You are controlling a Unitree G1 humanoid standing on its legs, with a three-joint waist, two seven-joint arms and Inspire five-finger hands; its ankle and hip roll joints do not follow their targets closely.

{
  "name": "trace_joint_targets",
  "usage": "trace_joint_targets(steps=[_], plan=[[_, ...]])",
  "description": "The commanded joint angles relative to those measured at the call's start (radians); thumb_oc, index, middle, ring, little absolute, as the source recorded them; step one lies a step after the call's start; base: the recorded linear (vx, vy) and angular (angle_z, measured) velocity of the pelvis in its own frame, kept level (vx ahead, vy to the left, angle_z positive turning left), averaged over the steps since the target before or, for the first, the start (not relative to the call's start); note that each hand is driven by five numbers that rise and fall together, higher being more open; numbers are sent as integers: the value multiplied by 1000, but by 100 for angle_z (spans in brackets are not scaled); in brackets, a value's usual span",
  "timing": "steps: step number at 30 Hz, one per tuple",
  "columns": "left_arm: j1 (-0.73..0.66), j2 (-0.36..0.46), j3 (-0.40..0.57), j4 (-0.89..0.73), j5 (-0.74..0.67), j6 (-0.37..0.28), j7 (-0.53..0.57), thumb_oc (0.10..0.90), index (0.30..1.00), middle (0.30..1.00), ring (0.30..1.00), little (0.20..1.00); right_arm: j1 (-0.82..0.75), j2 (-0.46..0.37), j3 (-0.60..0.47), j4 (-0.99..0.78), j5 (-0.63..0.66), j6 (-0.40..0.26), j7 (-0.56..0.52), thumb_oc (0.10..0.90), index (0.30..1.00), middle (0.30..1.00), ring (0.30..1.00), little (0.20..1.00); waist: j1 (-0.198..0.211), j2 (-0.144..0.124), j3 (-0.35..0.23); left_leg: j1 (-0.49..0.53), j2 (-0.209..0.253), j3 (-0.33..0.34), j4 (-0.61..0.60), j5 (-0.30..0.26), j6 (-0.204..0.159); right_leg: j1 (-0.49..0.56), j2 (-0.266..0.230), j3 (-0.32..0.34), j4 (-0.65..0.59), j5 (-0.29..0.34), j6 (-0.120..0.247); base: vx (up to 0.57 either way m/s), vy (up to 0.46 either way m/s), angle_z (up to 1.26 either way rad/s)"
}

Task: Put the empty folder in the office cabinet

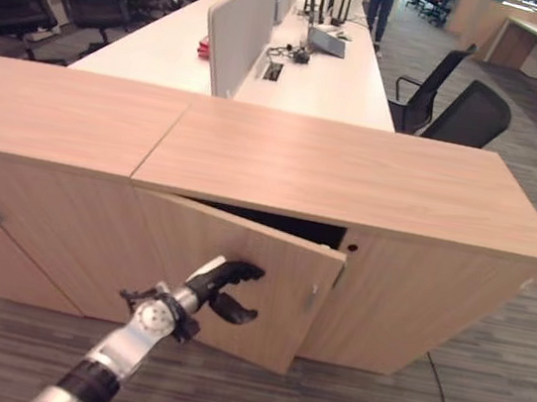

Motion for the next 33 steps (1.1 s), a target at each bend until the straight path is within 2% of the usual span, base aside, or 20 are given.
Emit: trace_joint_targets(steps=[1,2,4,6,8,9,10,12,15,16,20,21,23,24,27,31,33], plan=[[-225,-70,71,28,-63,-128,79,800,900,900,900,900,53,-53,39,70,-3,19,-6,800,900,900,900,900,-35,-17,-3,30,16,1,196,-210,-13,-40,58,-12,10,-50,-15,39,-54,-18],[-226,-71,70,29,-63,-128,79,800,900,900,900,900,53,-53,39,70,-3,19,-6,800,900,900,900,900,-35,-17,-3,29,17,0,199,-212,-14,-40,58,-12,10,-50,-15,21,-87,-9],[-236,-78,94,33,-122,-133,100,800,900,900,900,900,60,-62,31,69,-2,20,-8,800,900,900,900,900,-41,-23,11,-17,31,-1,316,-228,-19,-32,61,-3,11,-60,-29,-5,-70,-12],[-224,-71,114,35,-119,-142,117,800,900,900,900,900,59,-64,35,63,-11,17,-9,800,900,900,900,900,-32,-24,24,-45,24,-40,380,-213,-28,-26,71,13,10,-67,-39,-10,-37,-20],[-205,-64,134,31,-109,-151,132,800,900,900,900,900,51,-70,39,54,-20,15,-13,800,900,900,900,900,-13,-33,39,-109,-16,-124,421,-201,-26,-23,74,29,8,-68,-44,-41,-19,-31],[-205,-63,134,31,-108,-151,132,800,900,900,900,900,51,-69,39,54,-20,15,-13,800,900,900,900,900,-17,-38,35,-114,-21,-126,417,-194,-24,-29,69,26,8,-66,-43,-17,-26,-65],[-156,-59,174,30,-75,-154,152,800,900,900,900,900,41,-67,53,45,-36,11,-17,800,900,900,900,900,16,-59,55,-170,-62,-219,427,-243,-5,-15,71,65,12,-61,-40,-7,-19,-72],[-138,-53,189,36,-60,-157,162,800,900,900,900,900,36,-63,61,39,-39,10,-19,800,900,900,900,900,21,-69,54,-180,-81,-240,424,-237,-1,-16,69,76,15,-57,-41,-6,-24,-62],[-60,-58,248,96,-19,-151,188,800,900,900,900,900,31,-50,73,24,-46,4,-16,800,900,900,900,900,48,-73,51,-167,-122,-282,413,-256,12,1,86,132,15,-54,-42,15,35,-43],[-26,-49,274,136,7,-148,196,800,900,900,900,900,28,-46,77,26,-51,3,-13,800,900,900,900,900,54,-69,48,-151,-138,-300,395,-261,19,11,89,147,18,-53,-41,1,96,-78],[-1,-60,358,236,-79,-153,228,800,900,900,900,900,10,-50,79,40,-61,11,-9,800,900,900,900,900,60,-56,35,-106,-142,-289,322,-248,23,14,84,153,21,-48,-34,-5,110,-44],[-6,-43,377,277,-98,-158,239,800,900,900,900,900,3,-51,80,38,-62,12,-3,800,900,900,900,900,58,-48,29,-87,-143,-281,267,-232,24,0,77,155,27,-39,-25,-32,118,13],[-5,-30,391,296,-115,-160,241,800,900,900,900,900,0,-53,81,38,-66,15,0,800,900,900,900,900,58,-42,27,-78,-141,-278,236,-219,25,-9,72,158,31,-33,-21,-53,122,7],[0,-8,411,343,-159,-164,233,800,900,900,900,900,-9,-58,83,44,-73,18,3,800,900,900,900,900,60,-32,21,-69,-135,-272,185,-186,27,-27,65,167,36,-23,-12,-70,152,-6],[5,3,431,405,-211,-166,220,800,900,900,900,900,-18,-60,85,58,-74,24,9,800,900,900,900,900,65,-24,16,-57,-124,-268,129,-152,29,-37,62,172,37,-16,-6,-30,72,-14],[47,-30,434,551,-277,-158,167,800,900,900,900,900,-21,-42,82,77,-49,21,12,800,900,900,900,900,76,-20,7,-44,-99,-290,25,-81,20,-34,56,151,18,-15,3,-15,53,-8],[63,-64,428,641,-280,-149,145,800,900,900,900,900,-27,-41,75,94,-35,19,10,800,900,900,900,900,77,-20,-4,-29,-97,-303,-1,-79,23,-28,54,136,11,-18,6,59,23,16]])
